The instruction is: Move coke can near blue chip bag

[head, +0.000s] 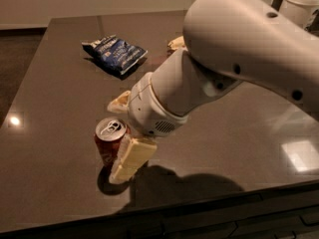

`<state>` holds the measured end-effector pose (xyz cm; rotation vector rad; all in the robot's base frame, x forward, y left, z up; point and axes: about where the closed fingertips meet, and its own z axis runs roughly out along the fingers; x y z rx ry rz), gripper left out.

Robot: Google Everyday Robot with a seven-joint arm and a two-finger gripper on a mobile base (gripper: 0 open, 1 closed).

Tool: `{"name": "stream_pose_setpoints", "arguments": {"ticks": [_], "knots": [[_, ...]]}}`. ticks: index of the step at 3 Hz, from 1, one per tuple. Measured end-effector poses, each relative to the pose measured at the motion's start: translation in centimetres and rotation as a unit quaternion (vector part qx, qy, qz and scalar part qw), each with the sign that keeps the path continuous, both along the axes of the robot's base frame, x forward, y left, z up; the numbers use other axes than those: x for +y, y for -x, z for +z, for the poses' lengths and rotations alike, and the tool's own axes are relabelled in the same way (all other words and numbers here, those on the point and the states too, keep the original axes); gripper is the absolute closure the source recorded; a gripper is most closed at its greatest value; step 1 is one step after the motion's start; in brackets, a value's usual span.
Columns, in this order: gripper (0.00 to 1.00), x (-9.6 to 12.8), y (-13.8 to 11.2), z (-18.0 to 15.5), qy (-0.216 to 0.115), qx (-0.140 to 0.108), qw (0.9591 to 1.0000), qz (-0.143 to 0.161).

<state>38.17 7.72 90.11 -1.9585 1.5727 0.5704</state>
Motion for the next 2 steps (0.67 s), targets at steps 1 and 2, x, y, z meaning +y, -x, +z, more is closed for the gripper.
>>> {"name": "stream_pose_setpoints", "arguments": {"ticks": [1, 2], "knots": [[0.42, 0.5, -0.5, -0.2, 0.000, -0.001, 1.0000, 0.001], [0.64, 0.2, -1.8, -0.1, 0.004, 0.001, 1.0000, -0.007]]}}
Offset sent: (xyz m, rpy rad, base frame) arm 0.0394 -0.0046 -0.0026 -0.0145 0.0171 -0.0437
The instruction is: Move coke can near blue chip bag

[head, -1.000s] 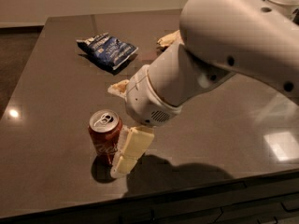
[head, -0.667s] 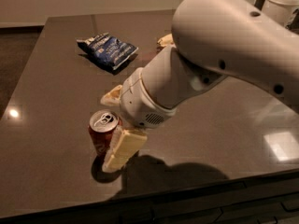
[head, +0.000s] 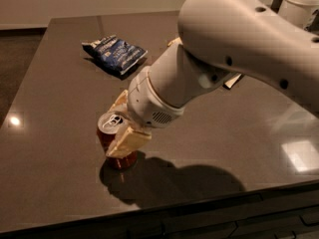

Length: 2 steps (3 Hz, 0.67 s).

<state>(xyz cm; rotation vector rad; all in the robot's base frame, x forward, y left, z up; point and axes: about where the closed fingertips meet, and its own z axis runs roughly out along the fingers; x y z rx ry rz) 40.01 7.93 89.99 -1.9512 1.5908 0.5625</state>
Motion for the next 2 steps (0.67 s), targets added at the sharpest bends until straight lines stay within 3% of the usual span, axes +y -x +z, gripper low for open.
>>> {"name": "stream_pose_setpoints", "arguments": {"ticks": [1, 2], "knots": [[0.88, -1.0, -3.2, 1.1, 0.008, 0.001, 0.9996, -0.029], [1.00, -2.2, -7.4, 2.9, 0.003, 0.002, 0.9976, -0.069]]}}
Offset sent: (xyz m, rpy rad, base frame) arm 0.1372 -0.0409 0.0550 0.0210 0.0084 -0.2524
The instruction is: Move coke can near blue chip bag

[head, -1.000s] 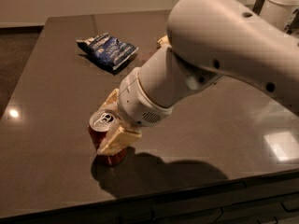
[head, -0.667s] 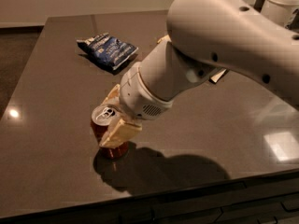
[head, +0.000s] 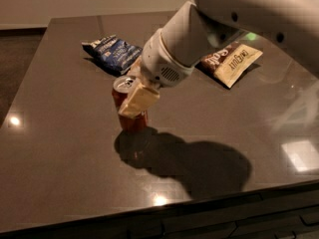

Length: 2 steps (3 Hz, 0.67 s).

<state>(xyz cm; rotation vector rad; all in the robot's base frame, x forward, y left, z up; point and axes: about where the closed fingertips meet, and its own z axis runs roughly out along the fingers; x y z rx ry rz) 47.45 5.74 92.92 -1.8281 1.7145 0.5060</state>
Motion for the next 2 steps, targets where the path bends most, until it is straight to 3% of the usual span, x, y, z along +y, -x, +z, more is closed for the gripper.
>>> {"name": "stream_pose_setpoints", "arguments": {"ticks": [1, 2], "knots": [[1.00, -1.0, -4.7, 1.6, -0.009, 0.000, 0.9989, -0.045], [1.00, -1.2, -10.3, 2.5, -0.023, 0.007, 0.9945, -0.102]]}}
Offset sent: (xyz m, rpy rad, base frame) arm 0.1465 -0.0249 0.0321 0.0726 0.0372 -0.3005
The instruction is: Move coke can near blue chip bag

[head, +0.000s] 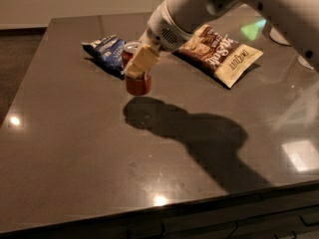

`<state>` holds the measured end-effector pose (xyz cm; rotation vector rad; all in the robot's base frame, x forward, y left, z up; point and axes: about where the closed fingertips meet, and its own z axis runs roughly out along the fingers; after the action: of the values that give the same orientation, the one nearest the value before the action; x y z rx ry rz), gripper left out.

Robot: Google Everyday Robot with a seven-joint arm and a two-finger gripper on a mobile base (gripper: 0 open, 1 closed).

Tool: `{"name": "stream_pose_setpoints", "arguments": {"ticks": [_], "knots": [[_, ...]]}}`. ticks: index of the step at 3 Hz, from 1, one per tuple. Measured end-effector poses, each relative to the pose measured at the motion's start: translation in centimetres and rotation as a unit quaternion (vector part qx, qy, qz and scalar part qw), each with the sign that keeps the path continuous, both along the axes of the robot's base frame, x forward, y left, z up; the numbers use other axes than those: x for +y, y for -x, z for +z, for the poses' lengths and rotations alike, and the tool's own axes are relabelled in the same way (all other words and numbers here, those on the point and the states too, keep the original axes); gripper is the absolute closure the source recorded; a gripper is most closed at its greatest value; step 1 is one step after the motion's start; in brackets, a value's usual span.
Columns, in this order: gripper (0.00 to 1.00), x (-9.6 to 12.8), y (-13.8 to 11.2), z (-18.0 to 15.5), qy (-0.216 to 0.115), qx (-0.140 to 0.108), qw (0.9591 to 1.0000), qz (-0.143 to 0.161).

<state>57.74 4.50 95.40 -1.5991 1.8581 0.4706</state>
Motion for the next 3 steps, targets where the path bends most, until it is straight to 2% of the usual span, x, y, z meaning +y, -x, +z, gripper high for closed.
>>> {"name": "stream_pose_setpoints", "arguments": {"ticks": [1, 3], "knots": [[1.00, 0.4, -2.5, 0.3, -0.004, -0.001, 0.9997, -0.024], [1.00, 1.5, -6.6, -1.9, -0.008, -0.016, 0.9982, -0.058]]}}
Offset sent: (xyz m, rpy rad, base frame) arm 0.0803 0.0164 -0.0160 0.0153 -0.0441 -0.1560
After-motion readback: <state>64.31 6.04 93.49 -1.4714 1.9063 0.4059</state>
